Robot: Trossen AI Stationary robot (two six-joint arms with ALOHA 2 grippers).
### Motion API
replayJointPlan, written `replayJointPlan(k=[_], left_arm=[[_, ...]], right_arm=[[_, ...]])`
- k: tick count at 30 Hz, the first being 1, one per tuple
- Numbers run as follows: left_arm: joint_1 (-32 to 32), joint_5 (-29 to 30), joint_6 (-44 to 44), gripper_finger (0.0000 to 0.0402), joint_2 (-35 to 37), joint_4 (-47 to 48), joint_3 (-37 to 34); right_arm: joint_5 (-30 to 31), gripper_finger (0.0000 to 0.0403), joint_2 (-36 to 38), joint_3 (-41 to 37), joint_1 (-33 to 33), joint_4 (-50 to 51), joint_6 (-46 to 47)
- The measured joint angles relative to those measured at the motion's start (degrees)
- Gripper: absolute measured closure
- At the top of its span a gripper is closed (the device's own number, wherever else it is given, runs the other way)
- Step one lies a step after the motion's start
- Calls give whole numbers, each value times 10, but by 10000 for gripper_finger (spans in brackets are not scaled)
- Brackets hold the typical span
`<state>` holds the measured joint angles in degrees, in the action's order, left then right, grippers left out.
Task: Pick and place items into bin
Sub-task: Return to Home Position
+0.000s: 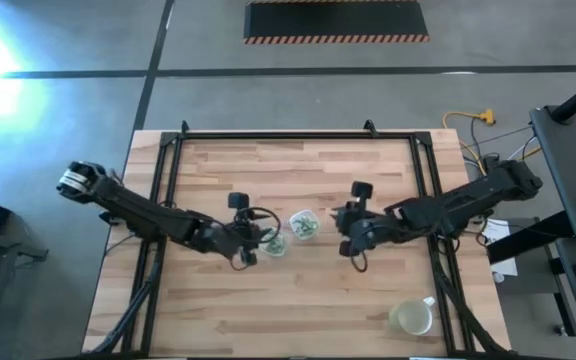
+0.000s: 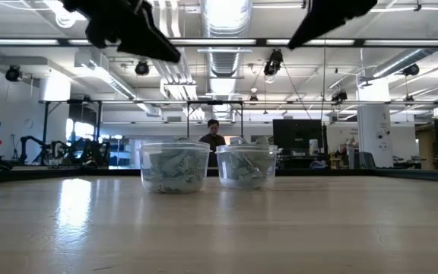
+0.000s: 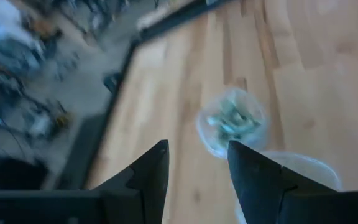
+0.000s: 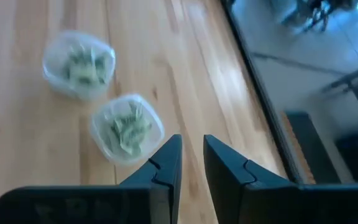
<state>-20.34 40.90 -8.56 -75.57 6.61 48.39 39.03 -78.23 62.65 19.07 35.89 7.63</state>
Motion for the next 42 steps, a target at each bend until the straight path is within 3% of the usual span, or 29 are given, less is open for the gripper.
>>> replayJointPlan(k=[7,16,26,33,36,42], left_arm=[[11,19,-58,253,113,-72,0],[27,6,-146,253,248,-124,-1],[38,-3,-210,253,307,-138,-4],[57,-47,-213,253,330,-141,-24],[78,-77,-194,253,342,-138,-41],[111,-80,-134,253,380,-151,-100]], right_arm=[[-52,346,116,-58,-8,-99,-123],[-222,346,311,-130,-60,-130,-210],[-211,346,485,-172,-117,-206,-173],[-394,346,500,-187,-167,-194,-196],[-400,346,482,-200,-198,-183,-205],[-402,346,479,-255,-266,-216,-205]])
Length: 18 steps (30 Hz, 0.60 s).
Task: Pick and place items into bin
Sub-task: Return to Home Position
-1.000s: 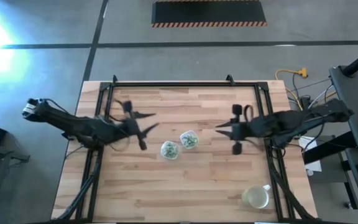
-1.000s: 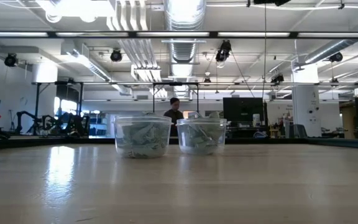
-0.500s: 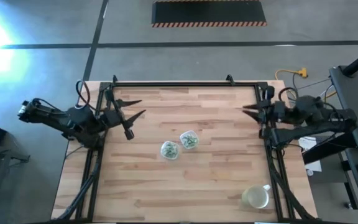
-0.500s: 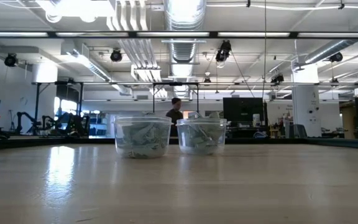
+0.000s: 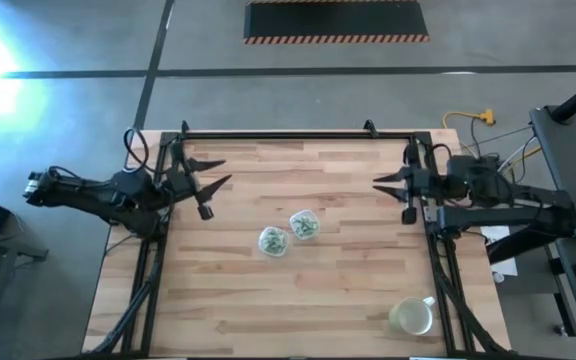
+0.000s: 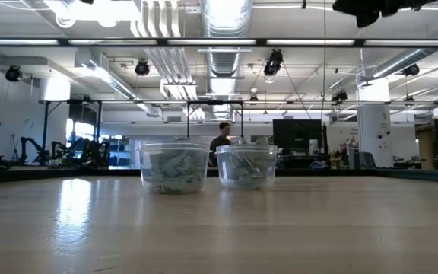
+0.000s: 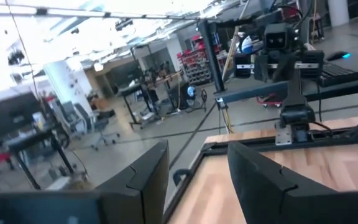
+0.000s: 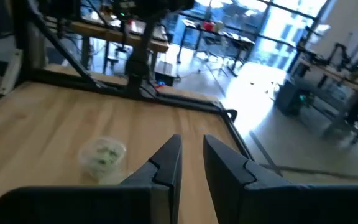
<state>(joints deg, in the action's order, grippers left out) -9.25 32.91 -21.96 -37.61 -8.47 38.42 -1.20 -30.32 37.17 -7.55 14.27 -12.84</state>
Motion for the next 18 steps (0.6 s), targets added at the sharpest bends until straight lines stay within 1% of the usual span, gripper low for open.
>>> replayJointPlan(k=[4,8,9,12,15,16,18], left_arm=[[2,-1,44,253,42,-1,-49],[2,-4,82,253,80,-5,-95],[2,-4,90,253,87,-6,-105],[1,-4,107,253,102,-11,-130],[1,-3,118,253,116,-20,-157],[1,-3,123,253,122,-20,-165],[1,-3,126,253,135,-22,-180]], right_arm=[[-14,346,29,-29,-31,-5,15],[-85,346,68,-70,-39,-44,22],[-94,346,78,-82,-39,-53,23],[-85,346,108,-118,-39,-76,36],[-38,346,130,-150,-39,-75,57],[-32,346,136,-159,-40,-74,62],[-39,346,149,-173,-39,-74,69]])
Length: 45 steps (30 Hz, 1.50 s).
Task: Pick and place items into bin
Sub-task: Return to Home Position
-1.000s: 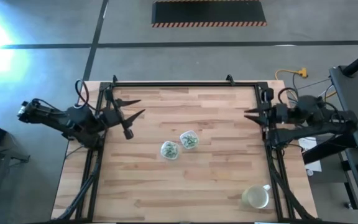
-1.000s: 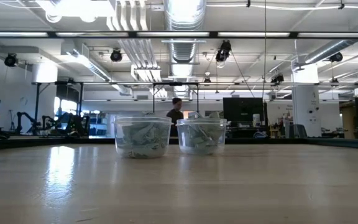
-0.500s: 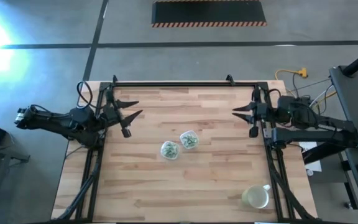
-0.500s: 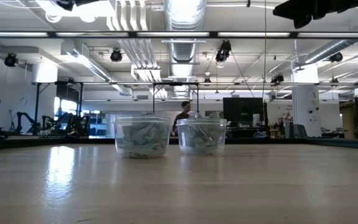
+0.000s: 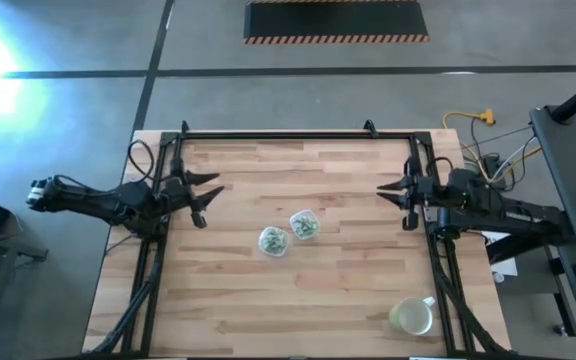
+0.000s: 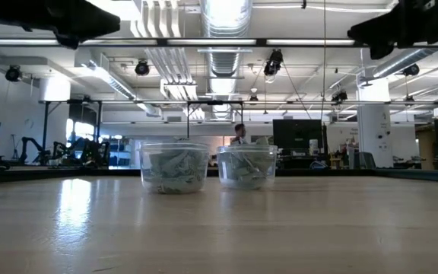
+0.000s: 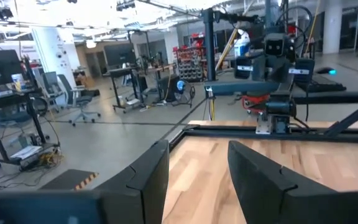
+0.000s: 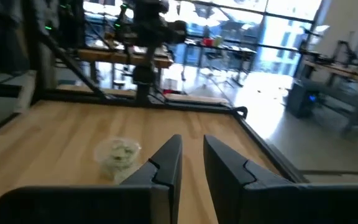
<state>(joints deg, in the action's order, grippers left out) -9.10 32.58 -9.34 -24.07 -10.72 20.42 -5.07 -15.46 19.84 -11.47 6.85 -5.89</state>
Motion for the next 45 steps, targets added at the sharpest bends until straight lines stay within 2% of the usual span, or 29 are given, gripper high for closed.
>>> replayJointPlan(k=[5,9,13,18,28,31,33,36,45], left_arm=[[0,-2,11,253,45,-9,-40],[0,-34,15,253,103,-8,-75],[0,-40,16,253,165,-12,-107],[0,-40,15,253,230,-6,-137],[0,-37,29,253,223,24,-143],[0,-37,30,253,223,24,-143],[0,-37,30,253,224,22,-143],[0,-37,31,253,224,23,-143],[0,-37,31,253,220,35,-149]], right_arm=[[-44,346,24,-27,0,3,10],[-46,346,45,-50,0,-1,12],[-48,346,64,-79,0,-19,18],[-95,346,86,-96,0,-39,30],[-114,346,116,-126,0,-54,58],[-110,346,121,-167,1,-126,80],[-86,346,121,-193,1,-193,93],[-50,346,112,-193,2,-196,101],[-52,346,78,-193,43,-194,113]])
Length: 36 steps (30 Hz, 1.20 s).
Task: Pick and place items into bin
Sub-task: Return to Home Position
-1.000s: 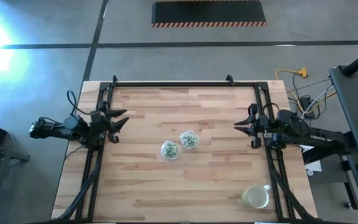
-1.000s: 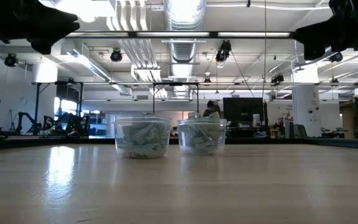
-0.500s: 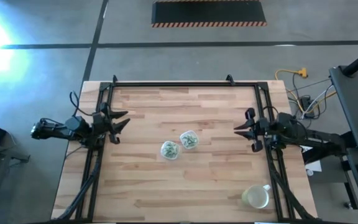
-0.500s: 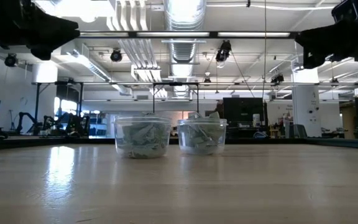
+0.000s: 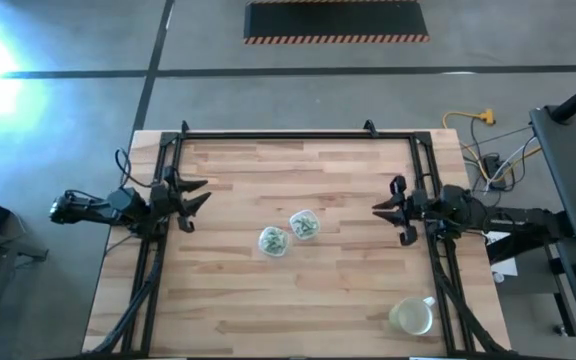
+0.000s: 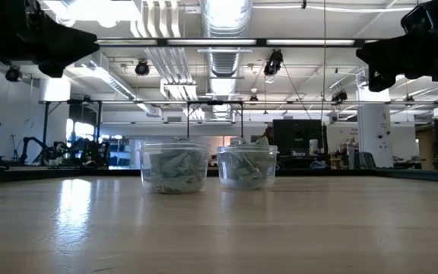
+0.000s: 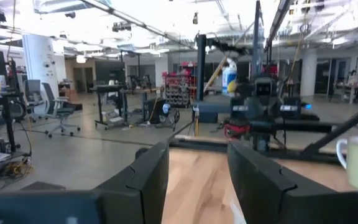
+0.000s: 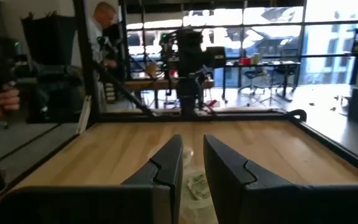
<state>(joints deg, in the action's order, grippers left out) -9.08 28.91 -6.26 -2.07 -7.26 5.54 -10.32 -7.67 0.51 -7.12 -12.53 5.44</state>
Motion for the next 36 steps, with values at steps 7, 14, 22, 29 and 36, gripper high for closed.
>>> replayJointPlan(k=[7,14,22,29,36], left_arm=[[0,32,4,253,4,-36,-34],[0,-11,-2,253,4,-29,-8],[0,-23,1,253,4,39,12],[0,-32,0,253,4,32,-2],[-1,-73,-33,253,5,-61,-50]], right_arm=[[43,346,1,0,44,-23,-50],[43,346,47,0,44,-6,-59],[41,346,76,2,44,21,-72],[39,346,77,3,44,28,-72],[38,346,77,3,44,28,-72]])
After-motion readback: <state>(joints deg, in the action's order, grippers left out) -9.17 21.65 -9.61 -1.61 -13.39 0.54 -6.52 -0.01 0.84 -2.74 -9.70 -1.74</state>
